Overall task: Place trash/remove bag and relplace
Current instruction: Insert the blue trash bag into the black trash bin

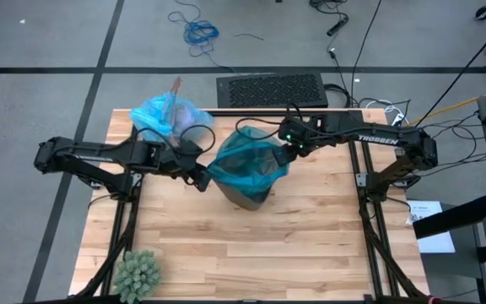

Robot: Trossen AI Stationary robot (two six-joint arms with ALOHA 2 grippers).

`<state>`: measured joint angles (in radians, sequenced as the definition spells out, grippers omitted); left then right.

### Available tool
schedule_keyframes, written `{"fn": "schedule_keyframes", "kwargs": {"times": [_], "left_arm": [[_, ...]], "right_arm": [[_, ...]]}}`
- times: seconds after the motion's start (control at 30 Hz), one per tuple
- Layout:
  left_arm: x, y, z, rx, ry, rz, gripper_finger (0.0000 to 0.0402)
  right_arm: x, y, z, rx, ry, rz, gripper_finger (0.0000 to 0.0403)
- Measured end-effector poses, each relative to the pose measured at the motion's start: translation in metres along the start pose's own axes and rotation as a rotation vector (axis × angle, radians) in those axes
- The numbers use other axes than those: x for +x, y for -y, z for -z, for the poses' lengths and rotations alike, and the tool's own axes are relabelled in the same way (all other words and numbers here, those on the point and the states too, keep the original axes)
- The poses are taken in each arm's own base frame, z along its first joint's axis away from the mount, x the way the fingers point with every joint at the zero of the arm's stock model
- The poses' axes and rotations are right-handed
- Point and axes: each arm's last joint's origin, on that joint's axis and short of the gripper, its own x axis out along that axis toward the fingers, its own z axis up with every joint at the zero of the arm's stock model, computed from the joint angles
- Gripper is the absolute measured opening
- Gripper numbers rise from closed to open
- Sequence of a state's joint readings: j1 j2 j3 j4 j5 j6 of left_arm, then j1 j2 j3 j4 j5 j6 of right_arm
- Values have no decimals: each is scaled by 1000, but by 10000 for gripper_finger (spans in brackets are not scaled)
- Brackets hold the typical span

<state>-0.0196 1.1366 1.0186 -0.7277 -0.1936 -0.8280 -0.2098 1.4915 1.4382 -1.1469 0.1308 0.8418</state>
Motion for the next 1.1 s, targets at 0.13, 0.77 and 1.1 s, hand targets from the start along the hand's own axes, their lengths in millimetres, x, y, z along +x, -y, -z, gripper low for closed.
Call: {"fn": "schedule_keyframes", "kwargs": {"times": [0.13,0.77,1.1], "left_arm": [[-6,5,-6,0,24,25,192],[-11,5,-5,46,-26,56,220],[-36,11,-14,79,0,184,220]], "right_arm": [[-10,-2,-2,-46,6,-19,221],[-47,-6,-5,-172,38,-53,254],[-76,0,5,-185,113,-145,254]]}}
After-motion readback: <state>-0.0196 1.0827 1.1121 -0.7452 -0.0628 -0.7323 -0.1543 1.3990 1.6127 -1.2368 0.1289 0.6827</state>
